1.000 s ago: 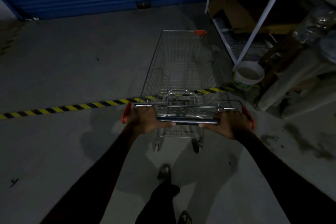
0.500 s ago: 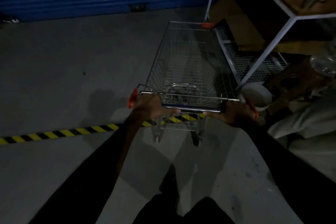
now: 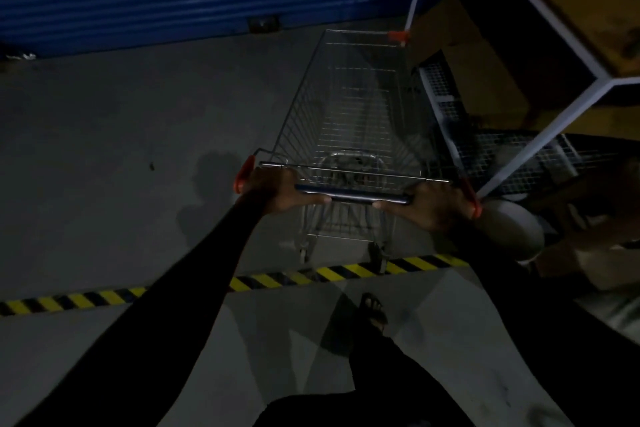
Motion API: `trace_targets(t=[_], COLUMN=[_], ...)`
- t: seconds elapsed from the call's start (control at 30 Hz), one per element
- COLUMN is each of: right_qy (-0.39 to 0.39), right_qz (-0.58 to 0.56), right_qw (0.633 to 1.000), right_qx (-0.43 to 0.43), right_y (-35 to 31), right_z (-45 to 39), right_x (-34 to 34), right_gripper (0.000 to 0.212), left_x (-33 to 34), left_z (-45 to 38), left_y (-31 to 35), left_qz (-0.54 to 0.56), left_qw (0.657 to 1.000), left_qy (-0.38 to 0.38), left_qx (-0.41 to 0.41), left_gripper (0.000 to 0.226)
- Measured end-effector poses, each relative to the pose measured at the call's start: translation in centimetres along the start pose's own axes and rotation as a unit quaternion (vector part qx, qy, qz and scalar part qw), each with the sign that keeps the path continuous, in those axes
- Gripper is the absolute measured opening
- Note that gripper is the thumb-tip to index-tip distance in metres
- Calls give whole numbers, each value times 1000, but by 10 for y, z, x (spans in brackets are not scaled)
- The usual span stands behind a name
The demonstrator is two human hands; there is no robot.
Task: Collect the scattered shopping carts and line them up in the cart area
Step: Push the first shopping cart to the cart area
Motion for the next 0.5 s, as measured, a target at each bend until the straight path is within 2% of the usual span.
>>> trace_targets(t=[0.1, 0.23, 0.4, 0.5], right_qy=[5, -6, -20, -45], right_qz=[7, 19, 9, 15], right_qw=[1000, 1000, 1000, 999], right_qx=[-10, 1, 13, 24], right_y=[15, 40, 48, 50], right_z=[-49, -112, -164, -187], right_x=[-9, -9, -19, -21], right_gripper=[89, 101, 98, 105], left_x=[-10, -33, -55, -61], left_z=[-52, -101, -148, -170], left_y=[-1, 14, 14, 14], left_qz=[-1, -7, -18, -20], left_qw=[1000, 1000, 999, 1000], left_qy=[-1, 13, 17, 4], left_qx=[-20, -2, -24, -10], left_gripper=[106, 100, 106, 102])
Point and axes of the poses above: each hand's wrist, its own z-axis away from the middle knuckle, its own x-axis out of the palm, y = z × x, the point moved 10 cm from there along -z, towards the middle knuckle, and after that the axes turned 11 degrees about z, right-handed, at the moved point
